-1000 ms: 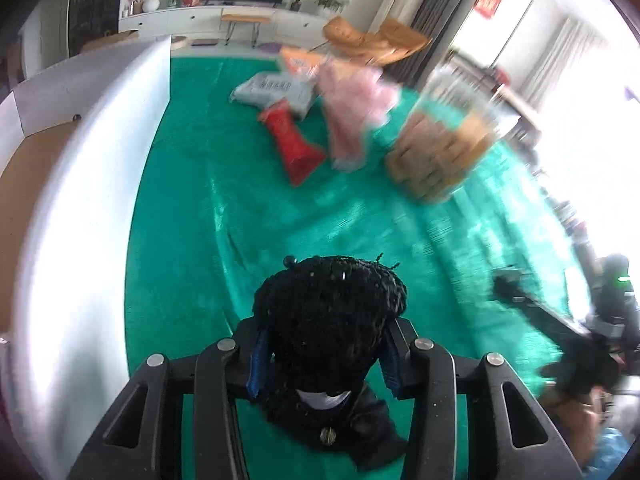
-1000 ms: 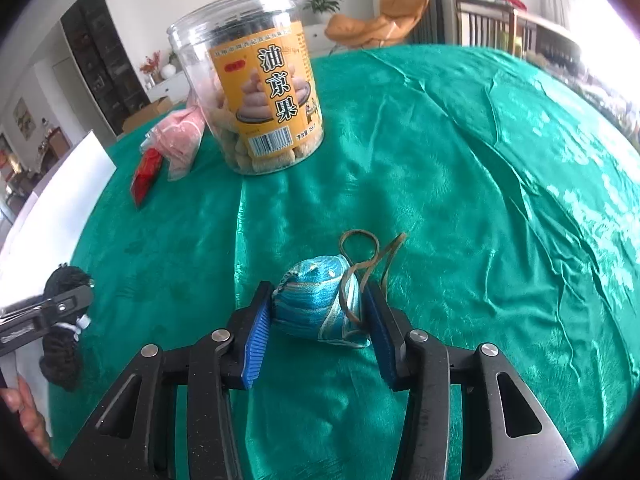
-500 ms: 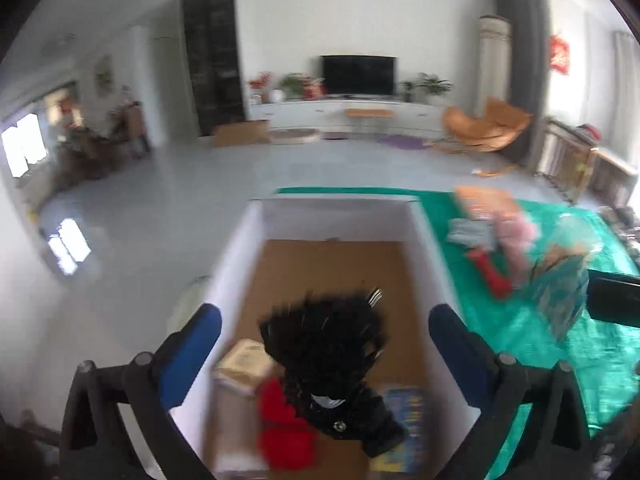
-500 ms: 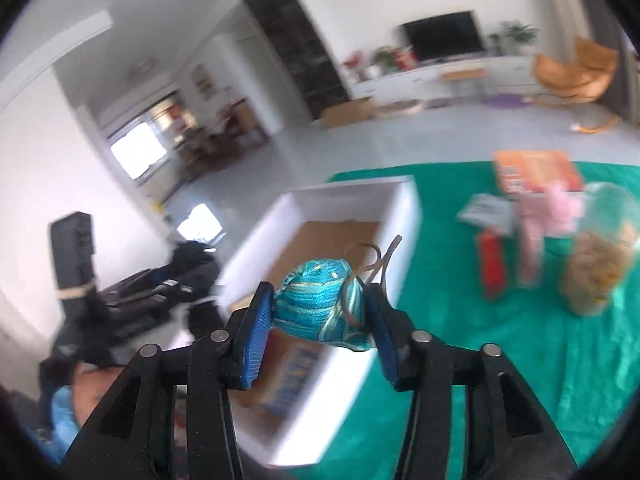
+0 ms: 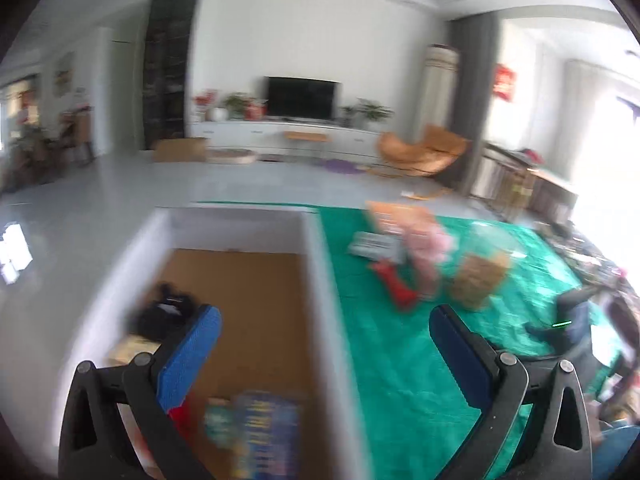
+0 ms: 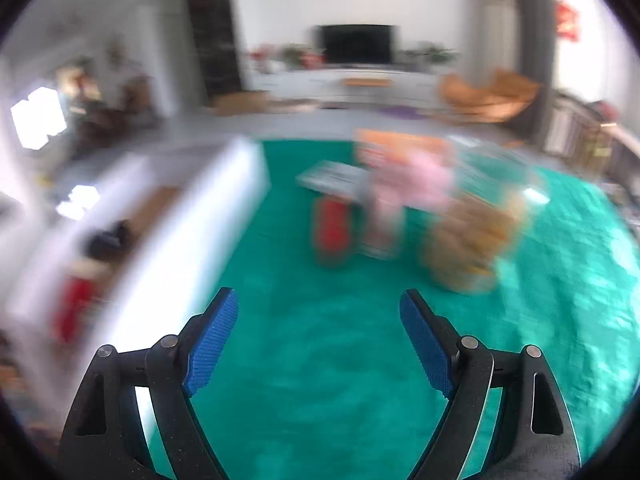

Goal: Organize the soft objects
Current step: 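Return both open grippers to the table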

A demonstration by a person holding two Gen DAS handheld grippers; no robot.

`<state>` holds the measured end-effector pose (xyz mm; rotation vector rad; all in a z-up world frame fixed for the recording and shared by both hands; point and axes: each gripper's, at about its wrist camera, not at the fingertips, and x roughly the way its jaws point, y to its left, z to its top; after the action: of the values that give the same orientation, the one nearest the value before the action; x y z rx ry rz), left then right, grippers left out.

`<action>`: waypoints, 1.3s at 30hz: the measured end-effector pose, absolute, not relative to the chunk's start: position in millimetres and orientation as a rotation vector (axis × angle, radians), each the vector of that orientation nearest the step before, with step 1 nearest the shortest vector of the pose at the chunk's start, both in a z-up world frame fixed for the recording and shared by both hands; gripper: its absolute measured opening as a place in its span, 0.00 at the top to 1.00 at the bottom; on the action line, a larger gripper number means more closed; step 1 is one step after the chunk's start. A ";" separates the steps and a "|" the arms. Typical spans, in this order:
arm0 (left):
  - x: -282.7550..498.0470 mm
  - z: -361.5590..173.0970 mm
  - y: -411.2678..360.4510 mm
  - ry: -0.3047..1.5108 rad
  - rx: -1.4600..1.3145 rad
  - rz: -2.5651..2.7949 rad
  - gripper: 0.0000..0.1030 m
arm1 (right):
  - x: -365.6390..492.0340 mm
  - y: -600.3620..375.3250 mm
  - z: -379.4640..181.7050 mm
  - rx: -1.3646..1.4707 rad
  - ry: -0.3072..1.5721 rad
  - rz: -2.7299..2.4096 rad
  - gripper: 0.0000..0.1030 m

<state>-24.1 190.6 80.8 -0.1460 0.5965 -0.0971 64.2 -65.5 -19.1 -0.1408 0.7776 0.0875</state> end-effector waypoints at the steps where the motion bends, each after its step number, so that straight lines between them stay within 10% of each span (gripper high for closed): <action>1: -23.0 76.3 170.4 0.613 -0.147 -0.165 0.00 | 65.8 -79.7 -38.1 -0.153 0.813 -0.003 0.17; 14: 19.9 0.1 75.1 0.860 -0.074 -0.251 0.00 | 43.1 -103.3 -95.9 -0.119 0.844 -0.090 0.17; 39: 91.8 -129.3 41.5 1.010 0.062 -0.137 0.00 | 96.7 -105.2 -42.0 0.011 0.783 0.227 0.17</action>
<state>91.8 41.5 -129.3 0.0615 1.0105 -0.1374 96.7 -105.2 -42.0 0.0113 0.7826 0.2272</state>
